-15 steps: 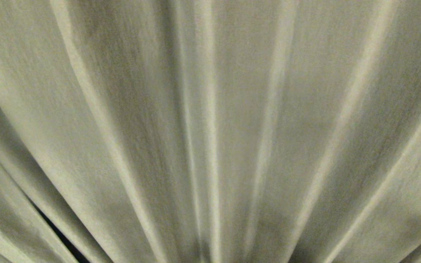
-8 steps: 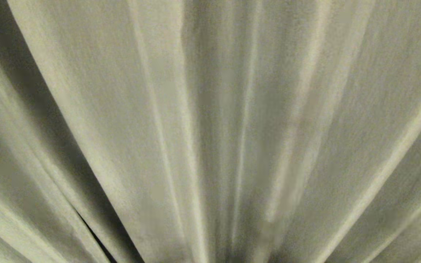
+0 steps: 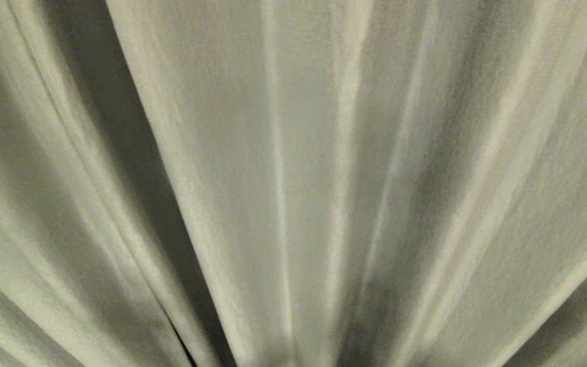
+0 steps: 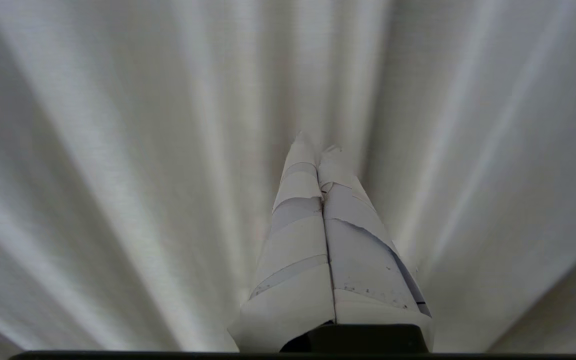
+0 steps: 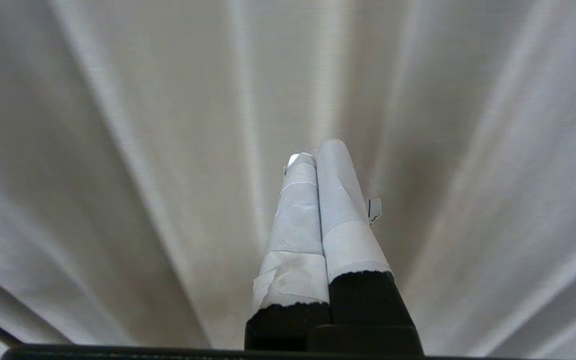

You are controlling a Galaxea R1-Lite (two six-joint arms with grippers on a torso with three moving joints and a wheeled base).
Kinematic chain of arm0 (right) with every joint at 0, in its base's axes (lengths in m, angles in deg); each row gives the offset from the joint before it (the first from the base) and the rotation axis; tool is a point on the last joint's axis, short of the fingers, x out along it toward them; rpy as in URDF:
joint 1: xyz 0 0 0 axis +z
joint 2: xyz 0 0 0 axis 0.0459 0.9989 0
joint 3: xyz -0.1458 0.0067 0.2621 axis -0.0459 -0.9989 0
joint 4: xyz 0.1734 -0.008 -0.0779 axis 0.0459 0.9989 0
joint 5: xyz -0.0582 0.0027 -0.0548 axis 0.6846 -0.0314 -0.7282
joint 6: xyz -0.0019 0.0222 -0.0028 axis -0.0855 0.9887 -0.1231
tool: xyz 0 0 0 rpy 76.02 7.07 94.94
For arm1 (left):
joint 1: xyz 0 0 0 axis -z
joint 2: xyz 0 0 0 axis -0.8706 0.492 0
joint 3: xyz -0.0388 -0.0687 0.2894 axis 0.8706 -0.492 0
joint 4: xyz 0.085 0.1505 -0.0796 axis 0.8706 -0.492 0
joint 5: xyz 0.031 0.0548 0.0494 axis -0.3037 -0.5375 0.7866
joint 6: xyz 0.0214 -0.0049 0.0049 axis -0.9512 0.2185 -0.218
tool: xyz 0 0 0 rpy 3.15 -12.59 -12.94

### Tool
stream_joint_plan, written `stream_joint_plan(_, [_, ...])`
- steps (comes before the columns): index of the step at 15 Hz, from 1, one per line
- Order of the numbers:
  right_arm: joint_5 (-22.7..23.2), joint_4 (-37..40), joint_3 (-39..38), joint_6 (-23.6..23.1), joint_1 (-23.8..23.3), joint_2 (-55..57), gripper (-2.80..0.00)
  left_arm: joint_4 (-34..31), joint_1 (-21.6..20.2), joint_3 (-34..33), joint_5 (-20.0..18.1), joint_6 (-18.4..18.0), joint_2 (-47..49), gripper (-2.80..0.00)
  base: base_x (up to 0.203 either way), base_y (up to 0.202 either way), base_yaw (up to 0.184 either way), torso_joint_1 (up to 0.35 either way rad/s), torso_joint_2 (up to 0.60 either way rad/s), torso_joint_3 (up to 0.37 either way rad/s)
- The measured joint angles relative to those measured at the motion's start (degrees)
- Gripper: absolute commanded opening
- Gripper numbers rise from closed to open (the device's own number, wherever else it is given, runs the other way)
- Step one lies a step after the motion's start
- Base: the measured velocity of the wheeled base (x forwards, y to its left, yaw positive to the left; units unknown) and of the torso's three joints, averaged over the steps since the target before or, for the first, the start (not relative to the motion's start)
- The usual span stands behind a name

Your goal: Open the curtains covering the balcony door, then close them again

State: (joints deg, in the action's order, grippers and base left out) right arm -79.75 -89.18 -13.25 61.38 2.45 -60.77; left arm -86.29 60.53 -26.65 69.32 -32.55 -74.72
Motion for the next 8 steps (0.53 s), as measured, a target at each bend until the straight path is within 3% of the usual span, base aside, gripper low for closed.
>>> stream_joint_plan(8, [0.0, 0.0, 0.0, 0.0, 0.0, 0.0, -2.8, 0.0, 0.0, 0.0, 0.0, 0.0, 0.0, -2.8, 0.0, 0.191, 0.0, 0.0, 0.0, 0.003])
